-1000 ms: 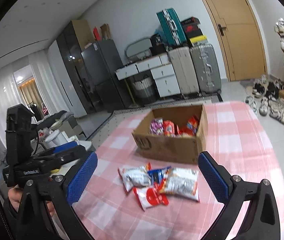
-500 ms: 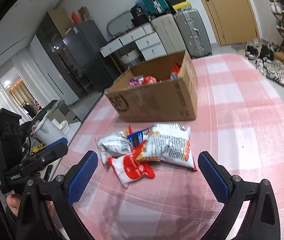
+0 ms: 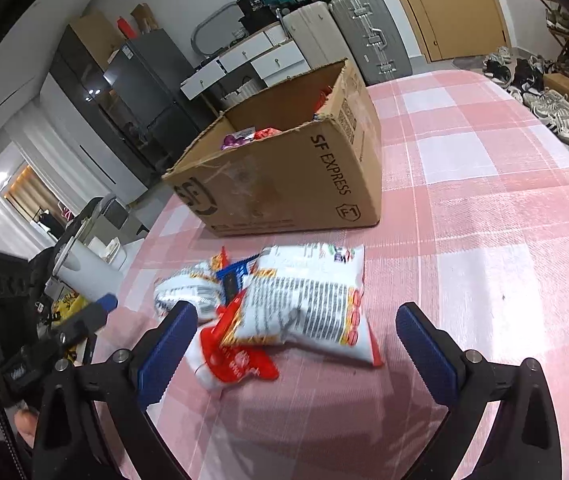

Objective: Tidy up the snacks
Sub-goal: 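Grasp the white printed chip bag with the right tool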

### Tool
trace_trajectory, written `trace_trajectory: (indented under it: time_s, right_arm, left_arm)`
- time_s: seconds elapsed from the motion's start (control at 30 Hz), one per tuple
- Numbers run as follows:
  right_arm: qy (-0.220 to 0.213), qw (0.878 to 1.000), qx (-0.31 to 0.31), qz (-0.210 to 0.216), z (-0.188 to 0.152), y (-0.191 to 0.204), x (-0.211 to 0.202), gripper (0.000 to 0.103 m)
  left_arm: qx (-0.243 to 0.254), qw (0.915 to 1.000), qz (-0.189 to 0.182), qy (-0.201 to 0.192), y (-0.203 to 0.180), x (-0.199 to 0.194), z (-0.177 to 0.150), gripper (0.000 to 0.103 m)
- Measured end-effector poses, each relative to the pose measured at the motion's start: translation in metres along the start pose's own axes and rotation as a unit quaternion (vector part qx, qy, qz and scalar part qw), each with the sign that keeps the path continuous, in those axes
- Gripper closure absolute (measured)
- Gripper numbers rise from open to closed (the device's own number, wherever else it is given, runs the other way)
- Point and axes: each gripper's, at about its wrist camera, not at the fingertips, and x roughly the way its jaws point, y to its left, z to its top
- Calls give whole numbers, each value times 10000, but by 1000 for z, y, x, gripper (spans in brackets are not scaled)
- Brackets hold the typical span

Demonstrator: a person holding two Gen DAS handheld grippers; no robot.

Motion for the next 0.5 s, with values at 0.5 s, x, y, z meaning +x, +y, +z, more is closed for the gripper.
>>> trace_trajectory:
  time_s: [0.5]
  right_arm:
    - [364, 9991, 103, 167, 13, -12, 44, 37]
  left_arm:
    - [-92, 9996, 168, 187, 6, 18, -4, 1]
